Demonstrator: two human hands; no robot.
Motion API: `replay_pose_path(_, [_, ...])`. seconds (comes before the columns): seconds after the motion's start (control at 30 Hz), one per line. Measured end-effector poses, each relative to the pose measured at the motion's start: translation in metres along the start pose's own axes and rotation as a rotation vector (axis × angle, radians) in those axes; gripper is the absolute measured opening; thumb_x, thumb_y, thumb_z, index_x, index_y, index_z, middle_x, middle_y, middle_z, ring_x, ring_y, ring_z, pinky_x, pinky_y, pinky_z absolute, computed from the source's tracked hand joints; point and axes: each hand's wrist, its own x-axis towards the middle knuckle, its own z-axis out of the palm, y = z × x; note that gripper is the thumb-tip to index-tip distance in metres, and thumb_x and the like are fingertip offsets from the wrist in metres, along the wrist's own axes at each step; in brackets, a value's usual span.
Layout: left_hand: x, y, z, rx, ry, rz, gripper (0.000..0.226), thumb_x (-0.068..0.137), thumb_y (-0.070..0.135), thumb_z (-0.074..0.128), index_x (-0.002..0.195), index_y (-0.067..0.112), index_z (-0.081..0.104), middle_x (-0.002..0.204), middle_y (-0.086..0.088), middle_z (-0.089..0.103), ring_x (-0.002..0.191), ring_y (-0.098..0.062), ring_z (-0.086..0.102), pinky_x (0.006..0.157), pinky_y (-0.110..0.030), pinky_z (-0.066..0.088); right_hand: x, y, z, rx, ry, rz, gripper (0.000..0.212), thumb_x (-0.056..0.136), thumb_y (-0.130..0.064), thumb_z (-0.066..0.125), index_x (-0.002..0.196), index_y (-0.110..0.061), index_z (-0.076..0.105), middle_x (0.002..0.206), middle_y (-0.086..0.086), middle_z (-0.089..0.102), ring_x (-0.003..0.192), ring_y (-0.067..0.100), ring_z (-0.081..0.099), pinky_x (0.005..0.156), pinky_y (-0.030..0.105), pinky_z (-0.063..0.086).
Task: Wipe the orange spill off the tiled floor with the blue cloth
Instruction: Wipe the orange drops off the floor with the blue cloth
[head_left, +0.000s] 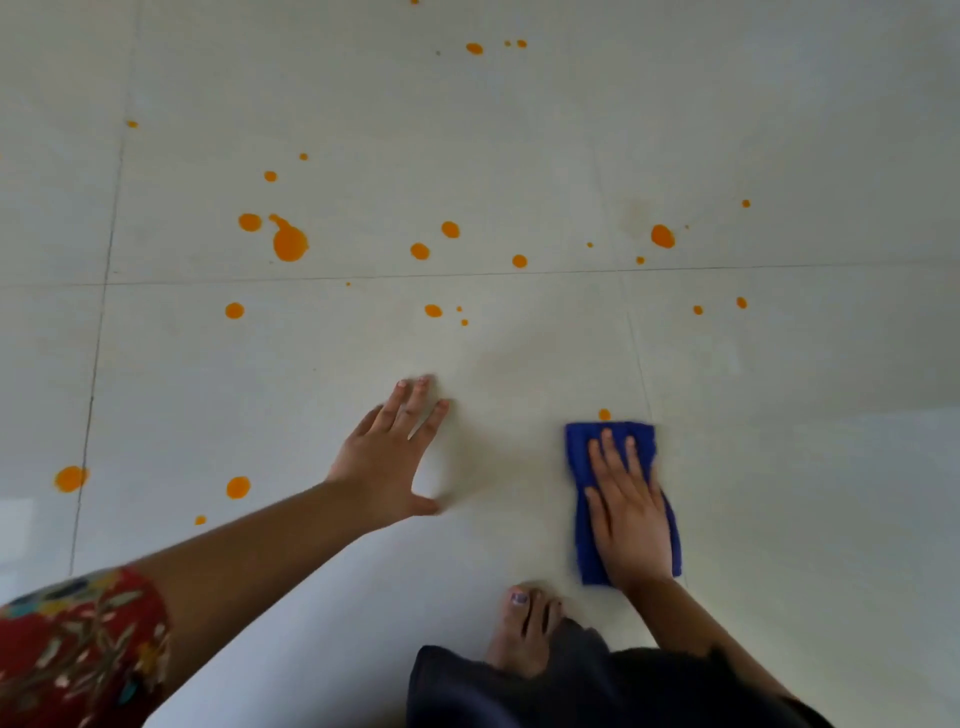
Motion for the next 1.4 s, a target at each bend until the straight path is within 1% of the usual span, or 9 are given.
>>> replay_pose_path(0.13, [0.007, -0.001, 0.0, -0.029, 0.025, -0.001, 0.117, 0.078, 0.071, 0.055, 0.142, 0.025, -0.031, 0.151, -0.003, -0.04, 0.144, -0.021, -0.029, 0.122, -0.033, 0.001, 0.073, -0.017, -0.007, 0.049, 0.098, 0.227, 0.059, 0.1, -0.04, 0.02, 0.15, -0.012, 0.032, 0.158, 0.004, 0.027, 0.147, 0.024, 0.021, 0.115, 0.047, 0.024])
replay_pose_path(0.33, [0.008, 0.001, 0.001, 0.002, 0.025, 0.016, 0.117, 0.079, 0.071, 0.054, 0.139, 0.023, -0.034, 0.151, -0.005, -0.04, 0.144, -0.022, -0.028, 0.12, -0.031, 0.0, 0.012, 0.007, -0.005, -0.013, -0.01, -0.274, 0.051, 0.105, -0.038, 0.018, 0.15, -0.018, 0.028, 0.157, -0.002, 0.029, 0.149, 0.013, 0.011, 0.116, 0.04, 0.023])
replay_pose_path(0.5, [0.01, 0.002, -0.002, 0.017, 0.008, 0.023, 0.116, 0.08, 0.071, 0.053, 0.139, 0.023, -0.034, 0.151, -0.004, -0.042, 0.143, -0.021, -0.03, 0.12, -0.032, -0.001, 0.099, -0.002, -0.014, 0.096, 0.139, 0.087, 0.052, 0.099, -0.033, 0.029, 0.144, -0.011, 0.044, 0.153, 0.006, 0.037, 0.144, 0.028, 0.03, 0.111, 0.052, 0.033])
replay_pose_path(0.67, [0.001, -0.003, -0.015, 0.009, -0.03, 0.077, 0.107, 0.085, 0.067, 0.05, 0.149, 0.023, -0.024, 0.155, 0.0, -0.033, 0.147, -0.015, -0.021, 0.12, -0.029, 0.005, 0.054, -0.019, -0.004, 0.008, -0.045, -0.515, 0.05, 0.102, -0.033, 0.029, 0.15, -0.019, 0.034, 0.158, -0.003, 0.028, 0.148, 0.019, 0.021, 0.115, 0.04, 0.023])
replay_pose_path(0.83, [-0.028, -0.031, -0.045, 0.084, 0.014, 0.144, 0.095, 0.09, 0.063, 0.043, 0.149, 0.025, -0.021, 0.156, 0.008, -0.027, 0.147, -0.009, -0.015, 0.118, -0.026, -0.002, 0.12, -0.009, -0.02, 0.081, 0.096, -0.107, 0.051, 0.1, -0.035, 0.03, 0.146, -0.016, 0.04, 0.156, 0.0, 0.032, 0.145, 0.021, 0.027, 0.109, 0.05, 0.036])
replay_pose_path(0.93, [-0.068, -0.061, -0.051, 0.128, 0.077, 0.206, 0.096, 0.084, 0.066, 0.041, 0.152, 0.02, -0.008, 0.159, 0.003, 0.01, 0.145, -0.012, 0.022, 0.113, -0.029, 0.02, 0.111, -0.065, -0.004, 0.077, -0.02, -0.372, 0.063, 0.097, -0.051, 0.036, 0.15, -0.018, 0.034, 0.16, 0.0, 0.023, 0.149, 0.022, 0.017, 0.115, 0.048, 0.026])
replay_pose_path(1.03, [-0.115, -0.098, -0.041, 0.089, 0.013, 0.061, 0.099, 0.073, 0.07, 0.036, 0.154, 0.022, 0.004, 0.148, 0.001, 0.044, 0.13, -0.012, 0.045, 0.097, -0.033, 0.045, 0.083, -0.062, -0.005, -0.015, -0.229, -0.831, 0.06, 0.098, -0.053, 0.035, 0.153, -0.031, 0.023, 0.161, -0.009, 0.016, 0.15, 0.012, 0.003, 0.117, 0.036, 0.008])
replay_pose_path(1.2, [-0.186, -0.128, 0.009, -0.213, 0.1, -0.331, 0.101, 0.081, 0.065, 0.058, 0.15, 0.033, -0.007, 0.159, 0.011, -0.009, 0.149, -0.011, -0.002, 0.122, -0.036, 0.014, 0.134, -0.072, -0.015, 0.033, -0.197, -0.594, 0.058, 0.098, -0.041, 0.029, 0.152, -0.042, 0.007, 0.161, -0.009, 0.016, 0.15, 0.016, 0.003, 0.114, 0.053, 0.027])
replay_pose_path(1.4, [-0.201, -0.107, 0.065, -0.428, 0.287, -0.67, 0.122, 0.069, 0.079, 0.056, 0.154, 0.021, -0.01, 0.161, 0.006, -0.015, 0.148, -0.013, -0.013, 0.119, -0.034, 0.002, 0.07, -0.074, -0.009, 0.083, -0.353, -1.004, 0.051, 0.099, -0.035, 0.037, 0.149, -0.028, 0.032, 0.16, -0.007, 0.025, 0.149, 0.019, 0.017, 0.119, 0.043, 0.015])
